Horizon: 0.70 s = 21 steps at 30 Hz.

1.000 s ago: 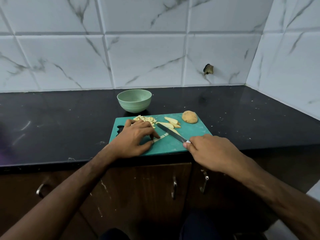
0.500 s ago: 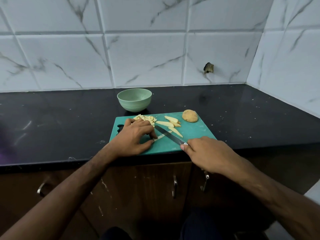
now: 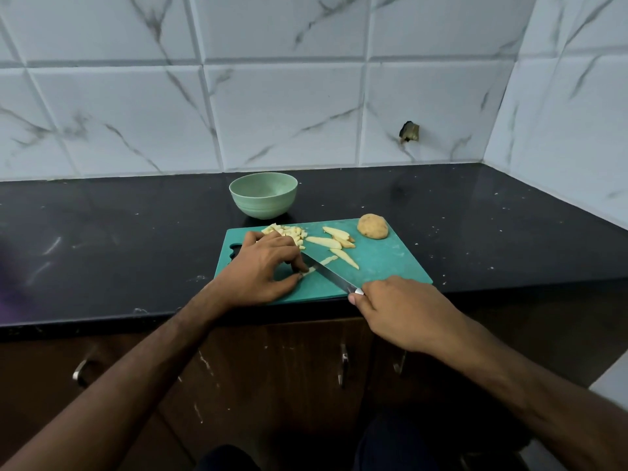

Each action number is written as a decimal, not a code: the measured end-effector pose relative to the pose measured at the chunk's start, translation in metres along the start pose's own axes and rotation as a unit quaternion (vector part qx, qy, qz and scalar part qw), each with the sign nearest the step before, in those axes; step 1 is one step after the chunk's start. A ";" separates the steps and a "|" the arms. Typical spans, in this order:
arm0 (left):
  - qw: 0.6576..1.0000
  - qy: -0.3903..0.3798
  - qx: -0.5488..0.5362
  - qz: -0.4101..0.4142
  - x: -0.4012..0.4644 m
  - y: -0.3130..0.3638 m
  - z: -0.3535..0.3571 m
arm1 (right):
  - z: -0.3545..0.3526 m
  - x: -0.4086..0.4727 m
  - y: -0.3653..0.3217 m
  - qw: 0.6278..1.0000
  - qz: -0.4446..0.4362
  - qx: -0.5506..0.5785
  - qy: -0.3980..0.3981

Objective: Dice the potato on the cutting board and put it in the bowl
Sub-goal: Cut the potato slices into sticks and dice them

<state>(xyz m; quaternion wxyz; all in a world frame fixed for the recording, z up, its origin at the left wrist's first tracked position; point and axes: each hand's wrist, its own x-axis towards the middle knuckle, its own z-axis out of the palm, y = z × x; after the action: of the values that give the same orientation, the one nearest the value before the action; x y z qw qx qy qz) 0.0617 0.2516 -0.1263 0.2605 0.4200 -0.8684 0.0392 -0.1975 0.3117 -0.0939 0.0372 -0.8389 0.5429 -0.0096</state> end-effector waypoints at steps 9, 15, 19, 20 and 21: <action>1.000 0.015 0.024 -0.003 -0.001 0.000 -0.002 | -0.007 -0.016 0.003 1.000 0.002 0.000 -0.004; 1.000 0.015 0.016 -0.010 -0.002 0.000 -0.002 | 0.003 -0.008 -0.006 1.000 -0.002 -0.010 0.018; 0.999 0.039 0.035 -0.013 -0.004 0.001 -0.003 | -0.002 0.001 -0.003 1.000 0.002 0.003 0.021; 0.998 0.044 0.040 -0.013 -0.004 0.002 -0.003 | -0.004 0.000 -0.002 1.000 0.003 0.006 0.027; 0.998 0.048 0.043 -0.013 -0.004 0.002 -0.003 | -0.007 -0.004 -0.001 0.999 0.003 0.007 0.032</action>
<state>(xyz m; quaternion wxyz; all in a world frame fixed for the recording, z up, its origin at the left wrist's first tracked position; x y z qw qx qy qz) 0.0636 0.2564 -0.1251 0.2838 0.4396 -0.8471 0.0928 -0.1986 0.3149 -0.0871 0.0254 -0.8362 0.5463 -0.0403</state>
